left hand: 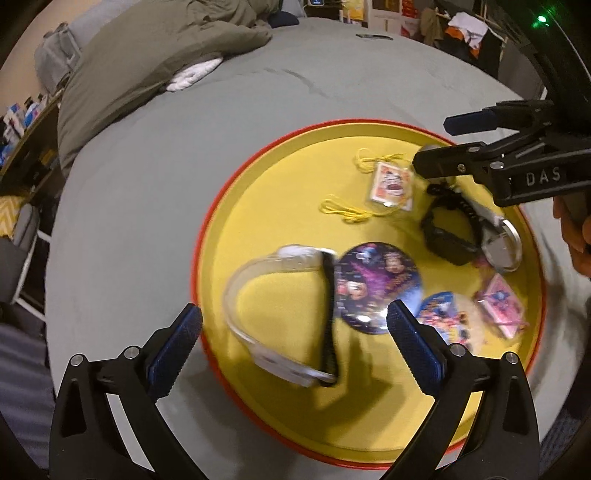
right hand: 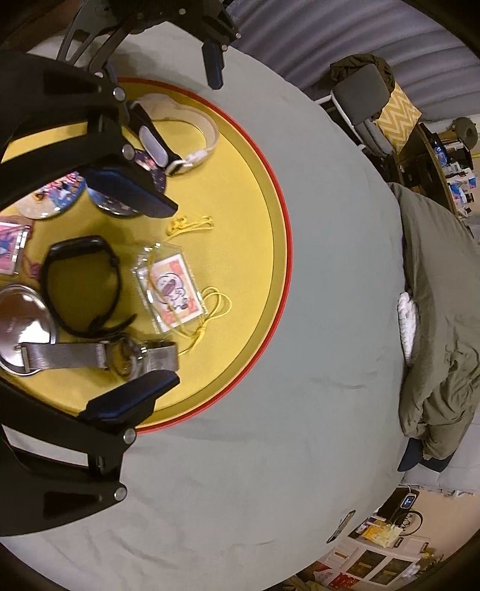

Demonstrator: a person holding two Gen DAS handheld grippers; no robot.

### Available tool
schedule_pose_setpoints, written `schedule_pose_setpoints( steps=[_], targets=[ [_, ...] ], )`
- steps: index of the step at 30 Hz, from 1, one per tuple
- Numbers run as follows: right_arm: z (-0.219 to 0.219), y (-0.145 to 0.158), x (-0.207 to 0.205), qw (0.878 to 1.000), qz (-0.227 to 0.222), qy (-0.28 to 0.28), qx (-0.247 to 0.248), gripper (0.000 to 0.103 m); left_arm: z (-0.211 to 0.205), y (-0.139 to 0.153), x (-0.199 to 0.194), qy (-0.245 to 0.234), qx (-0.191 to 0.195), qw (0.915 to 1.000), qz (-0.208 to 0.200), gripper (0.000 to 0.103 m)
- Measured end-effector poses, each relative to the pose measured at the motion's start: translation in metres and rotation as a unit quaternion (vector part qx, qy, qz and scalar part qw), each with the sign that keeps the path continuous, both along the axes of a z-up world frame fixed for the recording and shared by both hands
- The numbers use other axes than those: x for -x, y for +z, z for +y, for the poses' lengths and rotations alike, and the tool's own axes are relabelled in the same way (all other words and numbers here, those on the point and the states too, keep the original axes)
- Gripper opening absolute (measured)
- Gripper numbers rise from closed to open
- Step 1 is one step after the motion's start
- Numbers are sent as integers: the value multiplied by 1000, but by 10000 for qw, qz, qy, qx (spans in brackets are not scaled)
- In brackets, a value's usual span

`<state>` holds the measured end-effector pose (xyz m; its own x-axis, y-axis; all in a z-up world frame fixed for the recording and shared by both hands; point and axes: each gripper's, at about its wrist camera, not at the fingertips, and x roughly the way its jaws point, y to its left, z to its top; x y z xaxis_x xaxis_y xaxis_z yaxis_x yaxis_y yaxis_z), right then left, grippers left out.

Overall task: Organize jewelry
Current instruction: 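Raise both tools up away from the tray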

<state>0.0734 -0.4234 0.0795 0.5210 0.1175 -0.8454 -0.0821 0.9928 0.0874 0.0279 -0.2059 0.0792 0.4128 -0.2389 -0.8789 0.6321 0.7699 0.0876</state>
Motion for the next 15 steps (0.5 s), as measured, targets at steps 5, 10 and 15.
schedule_pose_setpoints(
  steps=[5,10,15],
  targets=[
    [0,14,24,9999,-112,86,34,80,-9,9,16,168,311,9993,151,97],
    [-1,26,53,9996,-81,57,282,80,-21,27,38,125,633,9979,6,97],
    [-6,28,72,9998,144,15,104,89,-32,36,54,148,647,9978,-63,97]
  ],
)
